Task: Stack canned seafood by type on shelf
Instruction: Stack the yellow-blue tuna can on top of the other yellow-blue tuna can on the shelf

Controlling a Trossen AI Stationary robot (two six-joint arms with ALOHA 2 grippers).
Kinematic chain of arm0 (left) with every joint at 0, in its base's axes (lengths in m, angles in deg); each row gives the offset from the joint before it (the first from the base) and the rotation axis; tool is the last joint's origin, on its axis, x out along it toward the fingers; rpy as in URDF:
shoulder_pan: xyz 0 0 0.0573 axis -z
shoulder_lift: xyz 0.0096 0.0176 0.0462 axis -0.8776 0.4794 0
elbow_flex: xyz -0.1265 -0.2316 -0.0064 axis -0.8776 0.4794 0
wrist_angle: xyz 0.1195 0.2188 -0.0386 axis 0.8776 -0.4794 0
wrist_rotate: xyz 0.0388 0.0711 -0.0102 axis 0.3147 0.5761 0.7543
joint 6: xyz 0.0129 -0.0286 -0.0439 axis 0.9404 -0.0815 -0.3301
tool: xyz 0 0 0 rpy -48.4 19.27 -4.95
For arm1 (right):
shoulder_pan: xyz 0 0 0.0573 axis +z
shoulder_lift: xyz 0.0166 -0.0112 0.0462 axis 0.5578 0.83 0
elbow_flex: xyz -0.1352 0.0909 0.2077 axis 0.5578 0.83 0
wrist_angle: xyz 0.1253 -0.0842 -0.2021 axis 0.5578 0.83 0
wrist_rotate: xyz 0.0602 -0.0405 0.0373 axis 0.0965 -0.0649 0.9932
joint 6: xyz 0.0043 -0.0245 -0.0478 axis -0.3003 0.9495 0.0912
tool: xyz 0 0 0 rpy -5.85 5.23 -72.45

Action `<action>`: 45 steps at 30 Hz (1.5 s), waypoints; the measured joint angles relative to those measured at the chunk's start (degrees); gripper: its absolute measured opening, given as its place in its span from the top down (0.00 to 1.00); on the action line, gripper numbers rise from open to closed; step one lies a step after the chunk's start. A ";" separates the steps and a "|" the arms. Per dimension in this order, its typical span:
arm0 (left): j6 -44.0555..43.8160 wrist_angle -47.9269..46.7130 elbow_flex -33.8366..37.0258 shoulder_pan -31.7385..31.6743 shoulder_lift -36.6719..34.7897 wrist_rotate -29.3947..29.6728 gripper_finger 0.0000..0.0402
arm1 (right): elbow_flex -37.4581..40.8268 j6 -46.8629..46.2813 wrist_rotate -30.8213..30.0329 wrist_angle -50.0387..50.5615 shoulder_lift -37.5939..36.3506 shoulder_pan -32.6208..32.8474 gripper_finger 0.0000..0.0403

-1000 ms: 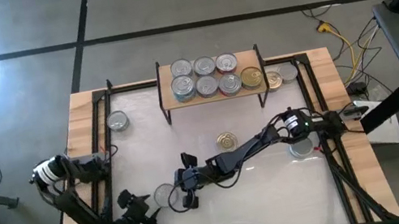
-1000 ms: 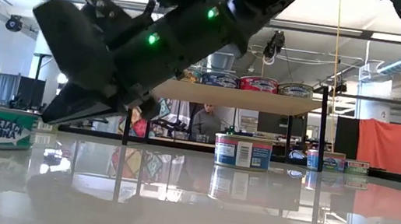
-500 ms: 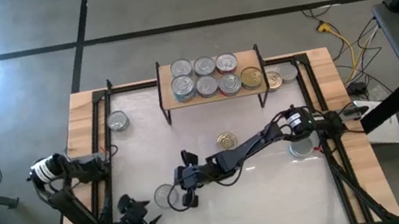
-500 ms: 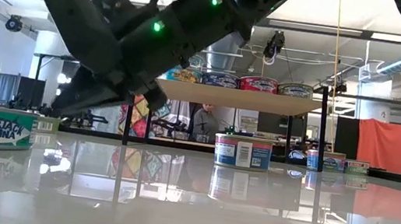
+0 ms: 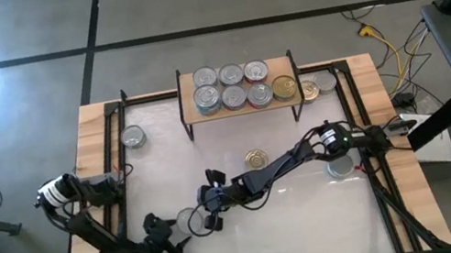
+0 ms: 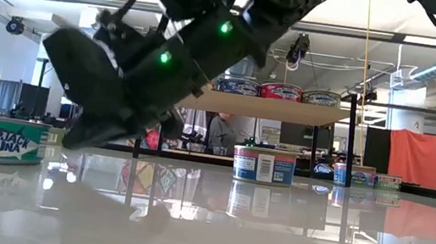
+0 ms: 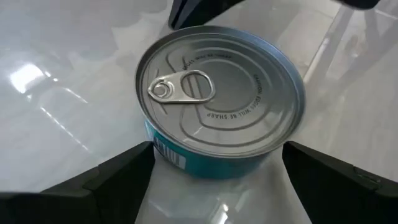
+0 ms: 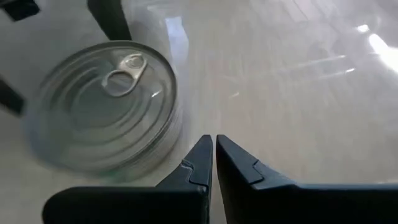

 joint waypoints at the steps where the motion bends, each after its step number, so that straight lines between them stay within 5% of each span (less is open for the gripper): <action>1: 0.66 0.13 -0.30 -0.50 0.40 0.00 0.15 | 0.00 -0.61 -0.05 0.02 0.43 0.00 0.97; 26: 10.61 6.28 -1.74 -5.74 3.06 4.28 0.06 | -0.04 -2.78 0.64 4.09 -1.15 0.68 0.97; 34: 11.48 6.38 -1.71 -5.74 3.06 3.43 0.06 | -0.07 -0.90 0.85 15.72 -5.96 0.70 0.97; 45: 15.76 9.35 -1.69 -7.21 3.06 3.91 0.06 | -0.06 -1.23 6.17 16.67 -3.97 1.45 0.97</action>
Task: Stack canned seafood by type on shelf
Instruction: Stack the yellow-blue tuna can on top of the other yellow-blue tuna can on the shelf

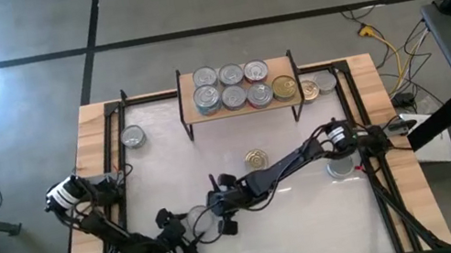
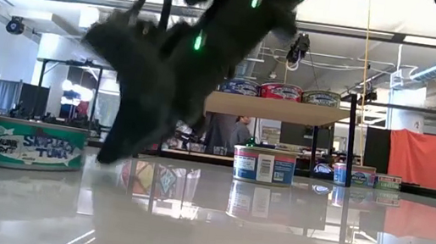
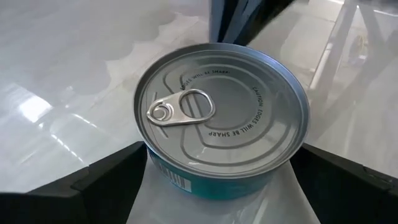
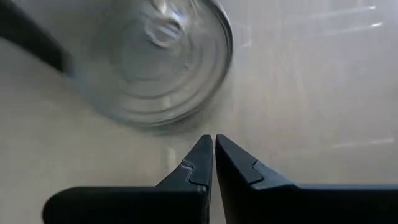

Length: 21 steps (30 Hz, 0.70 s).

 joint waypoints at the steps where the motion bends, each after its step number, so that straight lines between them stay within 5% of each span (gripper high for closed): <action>1: 1.10 0.82 0.00 -0.42 0.09 0.04 0.06 | 0.08 -0.04 0.25 -1.25 0.71 0.12 0.97; 21: 15.70 10.52 0.28 -5.87 0.74 2.12 0.00 | 0.41 -1.92 3.94 -5.08 1.72 0.98 0.97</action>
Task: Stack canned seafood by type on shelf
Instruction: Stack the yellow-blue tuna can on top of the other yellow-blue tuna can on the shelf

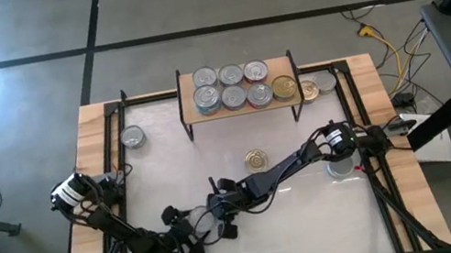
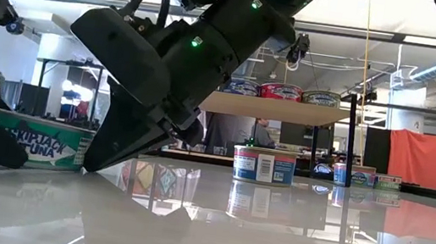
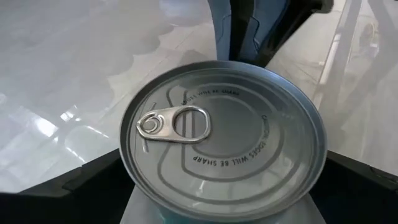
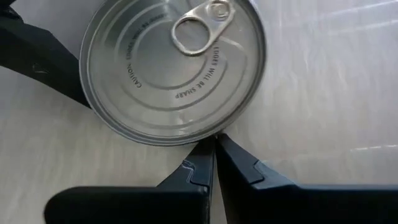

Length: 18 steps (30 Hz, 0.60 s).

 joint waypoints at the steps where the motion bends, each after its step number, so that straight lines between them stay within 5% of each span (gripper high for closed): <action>1: 0.08 0.02 0.00 -0.15 0.00 0.06 0.00 | -0.01 0.00 0.09 0.04 0.00 0.00 0.97; 12: -0.17 -0.38 0.18 -0.19 -0.38 -0.15 0.03 | -0.44 1.24 -0.80 2.79 -0.64 -0.02 0.97; 18: 1.08 -4.10 -0.19 -0.37 -6.34 -0.03 0.06 | -0.66 5.20 -3.62 11.26 -7.24 -0.03 0.97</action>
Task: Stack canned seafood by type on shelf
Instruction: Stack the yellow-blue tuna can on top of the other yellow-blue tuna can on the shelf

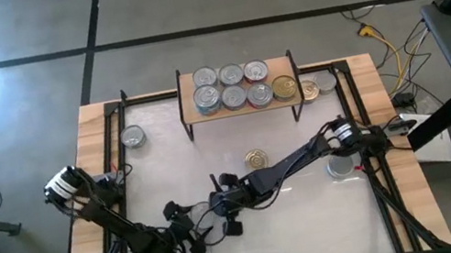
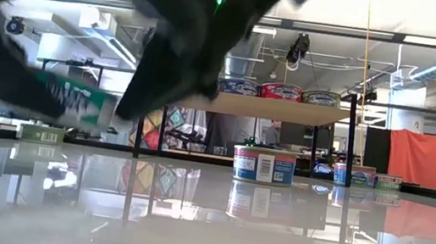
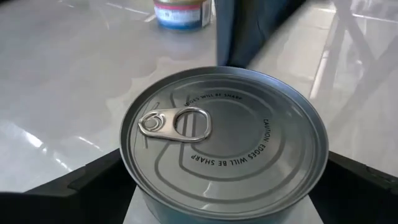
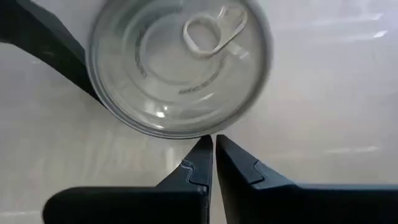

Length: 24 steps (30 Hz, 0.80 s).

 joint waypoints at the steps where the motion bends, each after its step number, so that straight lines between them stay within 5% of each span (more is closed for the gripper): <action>1: 1.41 -0.70 0.19 -0.18 -1.58 -0.14 0.06 | -0.02 1.25 -1.08 1.97 -1.68 -0.03 0.97; 7: 14.31 -1.79 3.46 -5.06 -14.55 -2.28 0.05 | 0.16 7.50 -10.70 9.49 -11.79 -0.08 0.97; 13: 35.14 2.02 6.91 -17.04 -29.86 -8.25 0.05 | 0.72 14.27 -18.21 10.27 -20.86 -0.21 0.97; 18: 56.41 8.62 6.62 -32.11 -38.99 -23.58 0.05 | 2.93 18.05 -23.13 10.46 -26.45 -0.59 0.97; 24: 70.48 8.55 -0.41 -52.78 -42.40 -42.23 0.05 | 9.35 18.16 -23.99 10.98 -30.22 -3.84 0.97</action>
